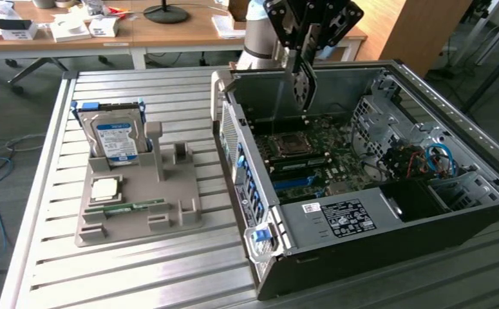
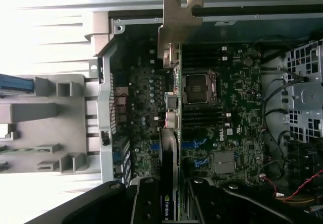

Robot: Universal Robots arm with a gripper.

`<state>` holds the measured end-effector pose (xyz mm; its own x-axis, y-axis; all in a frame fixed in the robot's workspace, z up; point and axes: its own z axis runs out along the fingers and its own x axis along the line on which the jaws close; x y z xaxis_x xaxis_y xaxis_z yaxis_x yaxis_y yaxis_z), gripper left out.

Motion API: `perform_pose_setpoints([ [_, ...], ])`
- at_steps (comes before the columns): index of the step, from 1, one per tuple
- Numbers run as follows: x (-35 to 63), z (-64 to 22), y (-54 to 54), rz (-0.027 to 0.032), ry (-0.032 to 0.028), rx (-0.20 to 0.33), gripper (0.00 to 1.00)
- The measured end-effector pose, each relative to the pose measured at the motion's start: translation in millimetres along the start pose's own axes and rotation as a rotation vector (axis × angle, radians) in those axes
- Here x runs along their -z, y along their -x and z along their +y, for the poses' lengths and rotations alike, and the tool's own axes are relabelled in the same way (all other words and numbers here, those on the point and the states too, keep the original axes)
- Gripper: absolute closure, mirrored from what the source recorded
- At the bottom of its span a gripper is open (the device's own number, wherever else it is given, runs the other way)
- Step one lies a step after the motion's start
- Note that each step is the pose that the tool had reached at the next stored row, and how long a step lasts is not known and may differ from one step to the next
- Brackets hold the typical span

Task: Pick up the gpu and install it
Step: 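Pick up the gpu and move the gpu toward the slot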

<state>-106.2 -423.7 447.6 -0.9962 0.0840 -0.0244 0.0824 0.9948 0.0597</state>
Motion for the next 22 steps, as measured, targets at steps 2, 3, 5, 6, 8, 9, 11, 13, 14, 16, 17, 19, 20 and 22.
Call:
perform_pose_setpoints([
  [2, -0.1, 0.3, 3.5, 0.0000, 0.0000, 0.000, 0.74],
  [3, -0.1, 0.4, 5.0, 0.0000, 0.0000, 0.000, 0.74],
  [5, -0.2, 0.7, 8.1, 0.0000, -0.0001, 0.000, 0.74],
  [6, -0.2, 0.7, 8.9, 0.0000, -0.0001, 0.000, 0.74],
  [8, -0.2, 0.7, 9.1, 0.0000, -0.0001, 0.000, 0.74],
  [9, -0.2, 0.7, 9.1, 0.0000, 0.0000, 0.000, 0.74],
  [11, -0.3, 0.8, 9.4, 0.0000, 0.0000, 0.000, 0.74],
  [13, -0.4, 1.1, 12.3, 0.0001, 0.0000, 0.000, 0.74],
  [14, -0.4, 1.2, 14.1, 0.0003, -0.0001, 0.000, 0.74],
  [16, -0.6, 1.5, 17.8, 0.0007, 0.0000, 0.000, 0.74],
  [17, -0.5, 1.5, 18.8, 0.0008, -0.0001, 0.002, 0.74],
  [19, -0.6, 1.6, 20.0, 0.0011, 0.0001, 0.006, 0.74],
  [20, -0.6, 1.7, 20.7, 0.0012, 0.0001, 0.008, 0.74],
  [22, -0.7, 1.7, 21.4, 0.0013, 0.0002, 0.009, 0.74],
])
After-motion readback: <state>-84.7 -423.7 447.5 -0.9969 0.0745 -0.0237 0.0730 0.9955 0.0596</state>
